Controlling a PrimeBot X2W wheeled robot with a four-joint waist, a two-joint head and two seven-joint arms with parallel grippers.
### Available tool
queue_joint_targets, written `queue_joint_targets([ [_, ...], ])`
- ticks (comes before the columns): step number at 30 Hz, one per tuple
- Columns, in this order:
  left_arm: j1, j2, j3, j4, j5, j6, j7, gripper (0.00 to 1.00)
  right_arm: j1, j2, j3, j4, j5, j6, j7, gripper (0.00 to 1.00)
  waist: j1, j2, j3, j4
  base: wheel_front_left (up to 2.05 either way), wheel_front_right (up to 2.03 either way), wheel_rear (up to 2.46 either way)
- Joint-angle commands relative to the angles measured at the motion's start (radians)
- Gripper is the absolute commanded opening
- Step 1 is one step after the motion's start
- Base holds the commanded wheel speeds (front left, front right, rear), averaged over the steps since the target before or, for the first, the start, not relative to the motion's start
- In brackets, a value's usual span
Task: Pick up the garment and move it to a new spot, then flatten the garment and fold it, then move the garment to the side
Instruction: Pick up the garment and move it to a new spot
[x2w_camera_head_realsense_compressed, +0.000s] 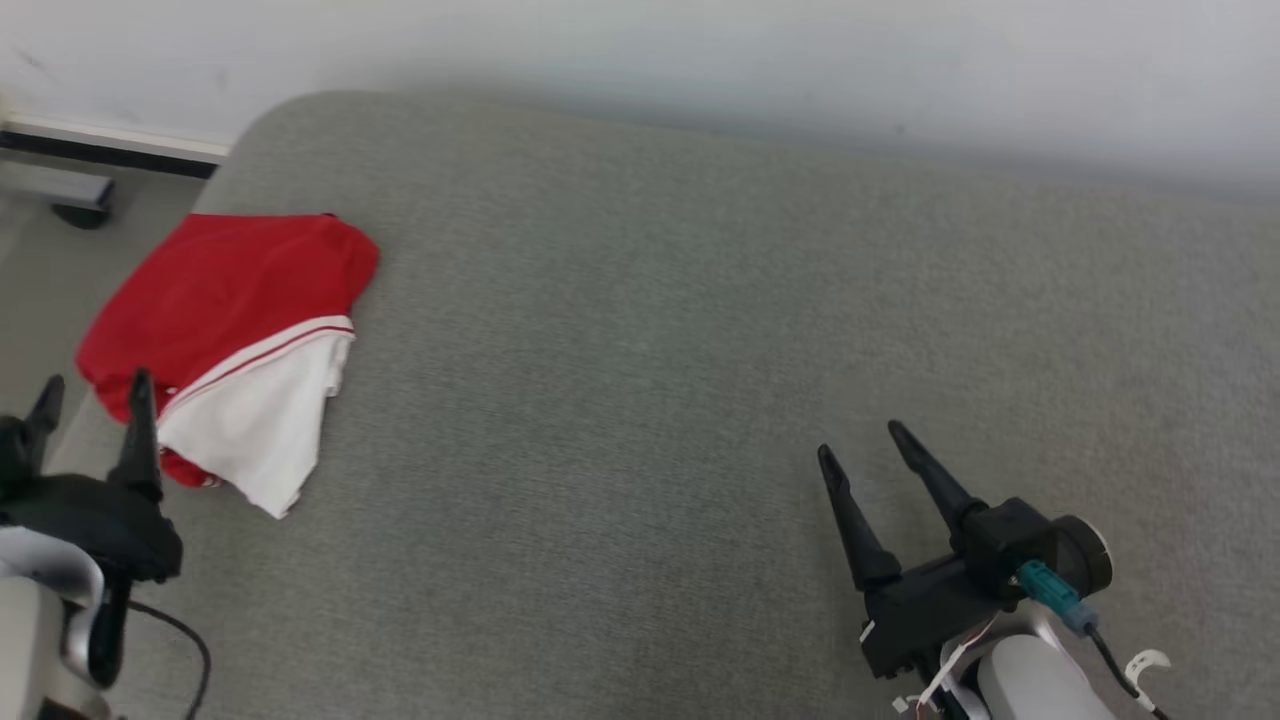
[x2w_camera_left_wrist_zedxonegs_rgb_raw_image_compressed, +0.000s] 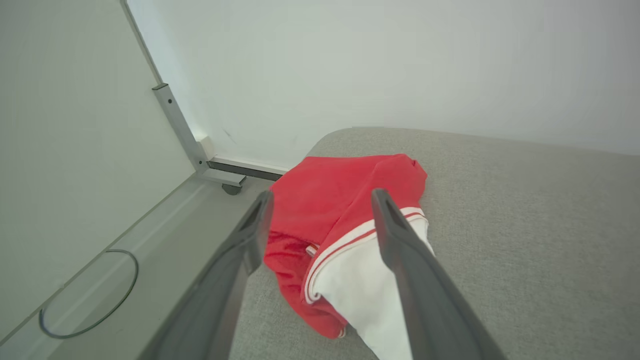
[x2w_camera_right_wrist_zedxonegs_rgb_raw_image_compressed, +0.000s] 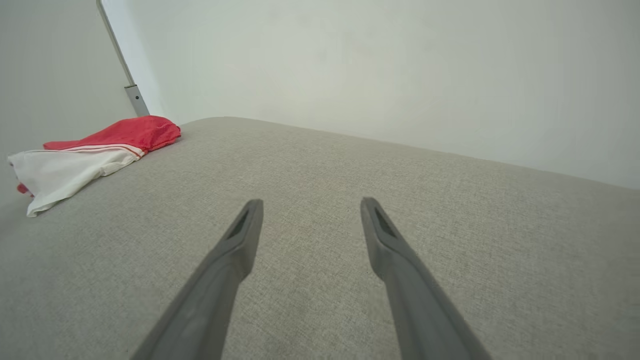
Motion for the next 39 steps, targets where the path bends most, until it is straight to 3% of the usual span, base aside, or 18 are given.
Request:
queue_joint_targets([
  [1,-0.029,0.019,-0.012,0.026,-0.007,0.002,0.015,1.00,-0.012,-0.007,-0.004,-0.011,0.010,-0.002,0.000,1.00,-0.0001,-0.0002,0.089,-0.085,0.00,0.00,0.00],
  [8,-0.106,0.051,-0.010,0.197,-0.045,0.005,0.074,1.00,-0.032,-0.038,-0.003,-0.068,0.022,-0.002,0.000,1.00,-0.0001,-0.0002,0.144,-0.134,0.00,0.00,0.00],
  [14,-0.146,0.065,0.016,0.331,-0.062,0.052,0.091,1.00,-0.024,-0.052,-0.011,-0.091,0.026,-0.003,0.000,1.00,-0.0001,-0.0002,0.161,-0.159,0.00,0.00,0.00],
  [22,-0.180,0.074,0.004,0.420,-0.054,0.072,0.096,1.00,-0.019,-0.053,-0.018,-0.093,0.021,-0.002,0.000,1.00,-0.0001,-0.0002,0.166,-0.170,0.00,0.00,0.00],
  [23,-0.184,0.076,0.004,0.424,-0.053,0.078,0.078,0.00,-0.022,-0.050,-0.016,-0.090,0.021,-0.003,0.000,1.00,-0.0001,-0.0002,0.165,-0.172,0.00,0.00,0.00],
  [33,-0.283,0.114,-0.095,0.354,0.031,0.024,-0.051,0.00,-0.008,0.008,-0.010,-0.057,0.038,-0.002,0.000,1.00,-0.0001,-0.0002,0.069,-0.201,0.00,0.00,0.00],
  [39,-0.368,0.083,-0.188,0.226,0.067,0.002,-0.073,0.00,0.009,0.053,-0.008,-0.033,0.046,-0.003,0.000,1.00,-0.0001,-0.0002,-0.019,-0.254,0.00,0.00,0.00],
])
